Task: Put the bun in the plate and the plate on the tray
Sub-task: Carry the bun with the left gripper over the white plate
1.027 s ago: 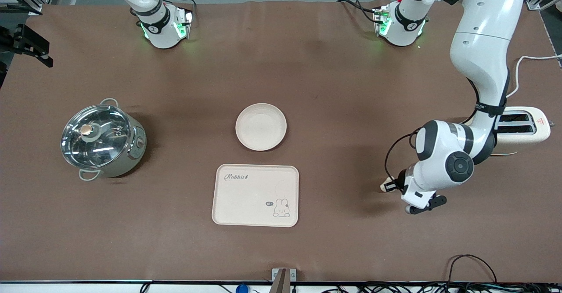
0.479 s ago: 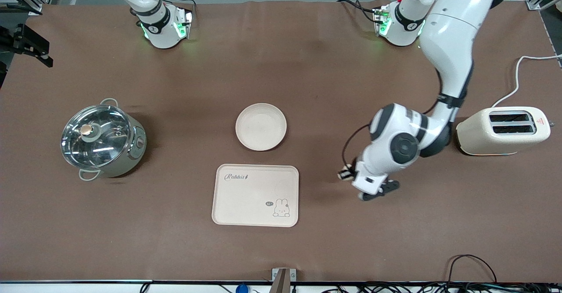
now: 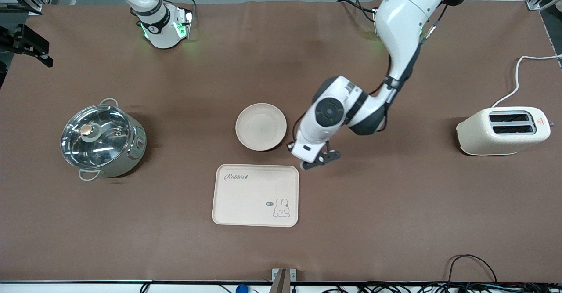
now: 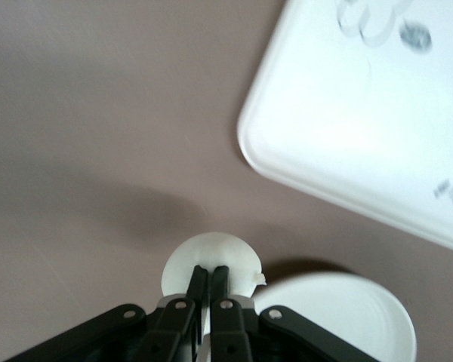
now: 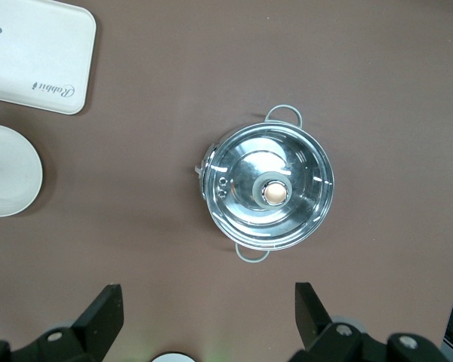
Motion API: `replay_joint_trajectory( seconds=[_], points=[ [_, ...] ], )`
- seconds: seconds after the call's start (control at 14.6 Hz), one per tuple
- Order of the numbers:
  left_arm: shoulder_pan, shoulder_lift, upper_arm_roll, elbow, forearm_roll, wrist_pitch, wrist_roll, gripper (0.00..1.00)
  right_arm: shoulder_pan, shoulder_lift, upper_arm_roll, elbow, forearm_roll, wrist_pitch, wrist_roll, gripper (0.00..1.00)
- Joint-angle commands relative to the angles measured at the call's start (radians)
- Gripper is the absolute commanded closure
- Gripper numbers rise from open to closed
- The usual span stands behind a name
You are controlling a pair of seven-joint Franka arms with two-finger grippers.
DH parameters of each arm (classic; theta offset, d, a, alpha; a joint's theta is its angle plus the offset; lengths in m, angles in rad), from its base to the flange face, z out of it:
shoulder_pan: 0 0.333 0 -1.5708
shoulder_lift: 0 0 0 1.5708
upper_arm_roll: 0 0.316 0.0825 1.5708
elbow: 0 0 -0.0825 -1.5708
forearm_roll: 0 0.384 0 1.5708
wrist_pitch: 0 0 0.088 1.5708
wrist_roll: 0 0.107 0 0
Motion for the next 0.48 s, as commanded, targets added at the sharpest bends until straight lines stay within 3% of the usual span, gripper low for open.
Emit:
replay_joint_trajectory(
  seconds=[0.0,0.21,0.41],
  points=[
    [-0.072,0.011,0.01,0.014,-0.013,-0.001,-0.066,1.0,0.006,-0.026,0.005,-0.026,0.009,-0.018,-0.005,0.0],
    [-0.138,0.03,0.01,0.016,-0.016,0.04,-0.16,1.0,0.005,-0.023,0.0,-0.047,0.101,-0.066,-0.018,0.0],
    [-0.186,0.057,0.01,0.016,-0.016,0.091,-0.177,0.98,0.014,-0.009,0.0,-0.099,0.121,0.003,-0.009,0.0]
  ],
)
